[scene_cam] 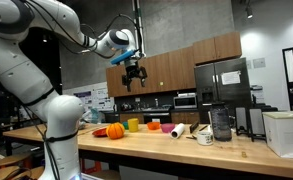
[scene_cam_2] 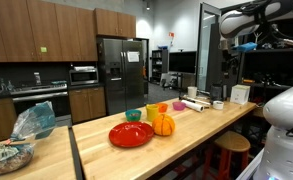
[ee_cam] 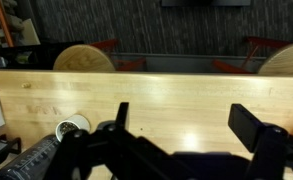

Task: Put the purple bowl on the red plate then put the bowl on the table.

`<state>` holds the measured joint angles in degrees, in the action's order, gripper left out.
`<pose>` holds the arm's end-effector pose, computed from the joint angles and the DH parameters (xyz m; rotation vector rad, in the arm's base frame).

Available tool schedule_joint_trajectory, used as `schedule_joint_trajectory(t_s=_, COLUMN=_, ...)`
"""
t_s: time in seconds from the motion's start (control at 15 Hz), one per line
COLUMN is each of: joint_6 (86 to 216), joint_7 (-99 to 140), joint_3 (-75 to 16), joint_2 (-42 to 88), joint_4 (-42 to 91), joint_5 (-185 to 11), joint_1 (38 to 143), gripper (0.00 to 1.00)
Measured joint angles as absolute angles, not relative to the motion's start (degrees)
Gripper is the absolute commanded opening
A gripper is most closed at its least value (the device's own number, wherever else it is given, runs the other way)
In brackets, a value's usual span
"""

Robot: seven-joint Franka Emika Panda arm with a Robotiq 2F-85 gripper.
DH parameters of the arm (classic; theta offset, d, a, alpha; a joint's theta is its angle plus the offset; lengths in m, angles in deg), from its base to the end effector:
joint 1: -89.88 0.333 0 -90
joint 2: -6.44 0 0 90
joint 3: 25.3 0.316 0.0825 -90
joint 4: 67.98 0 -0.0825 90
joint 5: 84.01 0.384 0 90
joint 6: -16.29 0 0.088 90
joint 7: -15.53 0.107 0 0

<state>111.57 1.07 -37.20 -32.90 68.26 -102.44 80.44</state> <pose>0.3052 -0.1668 0.5514 2.9678 -0.0529 -0.1315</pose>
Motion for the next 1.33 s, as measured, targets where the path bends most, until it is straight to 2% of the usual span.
schedule_joint_trajectory(t_s=0.73, joint_6=122.34, joint_7=2.14, joint_3=-33.81, joint_2=-28.98, joint_4=71.59, joint_5=-99.45, joint_1=86.73, gripper=1.0)
schedule_joint_trajectory(t_s=1.33, joint_6=129.48, joint_7=1.69, joint_3=-31.31, joint_2=-24.75, joint_4=71.49, joint_5=-99.67, joint_1=88.03, gripper=1.0)
